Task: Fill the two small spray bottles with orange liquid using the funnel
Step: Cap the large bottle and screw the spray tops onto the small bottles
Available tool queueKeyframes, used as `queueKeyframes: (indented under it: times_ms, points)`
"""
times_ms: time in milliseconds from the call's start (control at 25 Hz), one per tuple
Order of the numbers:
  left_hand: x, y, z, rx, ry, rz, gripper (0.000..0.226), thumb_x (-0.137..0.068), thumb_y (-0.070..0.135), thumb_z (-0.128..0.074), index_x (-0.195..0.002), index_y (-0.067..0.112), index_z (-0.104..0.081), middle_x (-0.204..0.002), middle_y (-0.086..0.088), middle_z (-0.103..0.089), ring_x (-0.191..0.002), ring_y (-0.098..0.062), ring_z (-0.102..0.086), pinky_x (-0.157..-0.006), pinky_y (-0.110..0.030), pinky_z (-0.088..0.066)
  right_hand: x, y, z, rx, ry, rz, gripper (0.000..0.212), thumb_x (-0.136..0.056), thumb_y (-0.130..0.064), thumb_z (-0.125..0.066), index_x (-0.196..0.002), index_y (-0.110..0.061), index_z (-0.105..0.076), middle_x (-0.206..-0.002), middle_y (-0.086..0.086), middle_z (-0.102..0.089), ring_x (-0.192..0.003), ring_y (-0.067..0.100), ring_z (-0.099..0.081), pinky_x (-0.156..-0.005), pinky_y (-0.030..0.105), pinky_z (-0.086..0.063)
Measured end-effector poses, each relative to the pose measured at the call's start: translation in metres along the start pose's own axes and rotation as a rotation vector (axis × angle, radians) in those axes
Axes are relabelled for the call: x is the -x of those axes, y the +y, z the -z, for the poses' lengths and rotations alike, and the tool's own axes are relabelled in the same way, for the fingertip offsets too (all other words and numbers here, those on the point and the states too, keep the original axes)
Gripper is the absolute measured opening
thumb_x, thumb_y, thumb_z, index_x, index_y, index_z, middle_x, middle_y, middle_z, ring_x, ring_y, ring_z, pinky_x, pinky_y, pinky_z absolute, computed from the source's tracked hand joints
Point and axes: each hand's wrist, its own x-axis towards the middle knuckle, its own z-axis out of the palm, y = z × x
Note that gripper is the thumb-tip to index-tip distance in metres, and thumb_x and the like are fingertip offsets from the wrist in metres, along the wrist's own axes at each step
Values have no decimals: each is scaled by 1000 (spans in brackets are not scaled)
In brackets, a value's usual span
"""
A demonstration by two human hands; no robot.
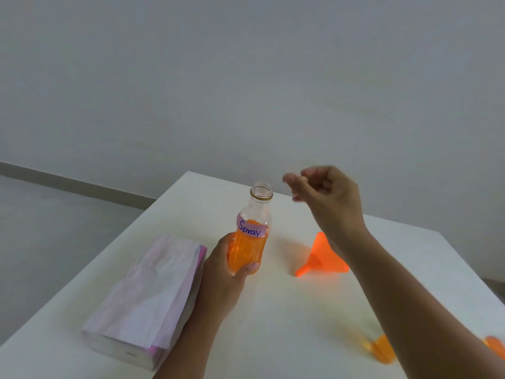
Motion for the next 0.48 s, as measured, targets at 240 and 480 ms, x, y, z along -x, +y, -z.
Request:
queueKeyframes:
  times_ms: [240, 480]
  points:
    - [-2, -5, -2, -32, 12, -7, 70, -77, 43, -79, -136, 27, -46, -123, 15, -52, -106, -7, -52, -80, -8, -38, -26, -23, -21, 460, -411, 44, 31, -77, -24, -88, -104, -21, -74, -97, -9, -77, -89, 3, -73, -81, 23, -59]
    - [-4, -10, -2, -47, 19, -12, 72, -75, 51, -77, -135, 24, -50, -126, 6, -62, -109, -14, -59, -89, -26, -50, -42, -48, -27, 956, -696, 321, 54, -85, 13, -65, -126, -21, -71, -121, -3, -73, -109, 12, -68, -88, 23, -57]
